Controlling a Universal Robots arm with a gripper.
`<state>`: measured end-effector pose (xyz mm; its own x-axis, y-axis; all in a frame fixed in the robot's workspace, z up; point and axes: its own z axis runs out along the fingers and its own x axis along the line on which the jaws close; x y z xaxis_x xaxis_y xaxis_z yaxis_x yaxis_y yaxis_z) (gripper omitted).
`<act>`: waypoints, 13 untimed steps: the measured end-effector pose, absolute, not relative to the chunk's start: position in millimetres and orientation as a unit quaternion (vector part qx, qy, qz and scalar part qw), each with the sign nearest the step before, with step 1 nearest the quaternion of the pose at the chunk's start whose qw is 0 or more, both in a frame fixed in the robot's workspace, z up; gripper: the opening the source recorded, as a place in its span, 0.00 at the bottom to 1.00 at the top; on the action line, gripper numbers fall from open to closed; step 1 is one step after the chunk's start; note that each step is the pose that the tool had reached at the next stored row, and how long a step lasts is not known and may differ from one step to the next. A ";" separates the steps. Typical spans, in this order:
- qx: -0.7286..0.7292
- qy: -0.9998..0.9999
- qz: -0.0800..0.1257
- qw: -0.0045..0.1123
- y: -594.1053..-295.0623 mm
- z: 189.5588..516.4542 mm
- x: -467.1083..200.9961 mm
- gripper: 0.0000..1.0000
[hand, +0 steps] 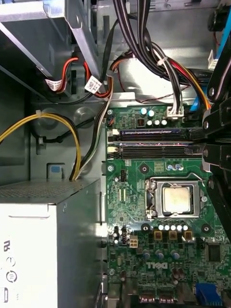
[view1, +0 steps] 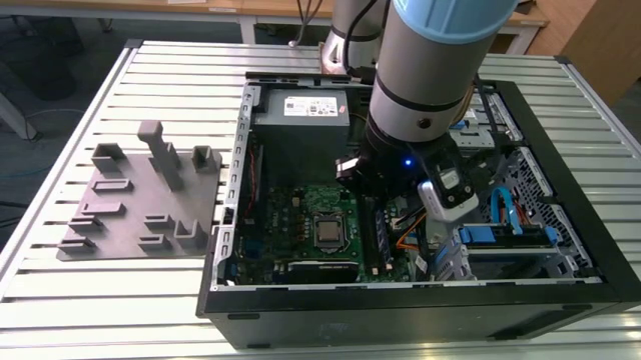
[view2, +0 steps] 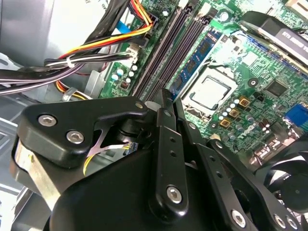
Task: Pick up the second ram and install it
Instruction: 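Insert the second ram into the second slot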
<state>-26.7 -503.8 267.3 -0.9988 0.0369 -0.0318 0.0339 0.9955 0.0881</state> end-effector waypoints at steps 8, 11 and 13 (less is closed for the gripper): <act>0.018 0.999 0.044 0.017 -503.8 262.0 -26.7 0.11; 0.018 0.999 0.044 0.017 -503.8 260.3 -26.7 0.11; 0.018 0.999 0.044 0.017 -503.8 259.3 -26.7 0.11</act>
<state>-26.7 -503.8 259.3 -0.9988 0.0369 -0.0318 0.0340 0.9955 0.0881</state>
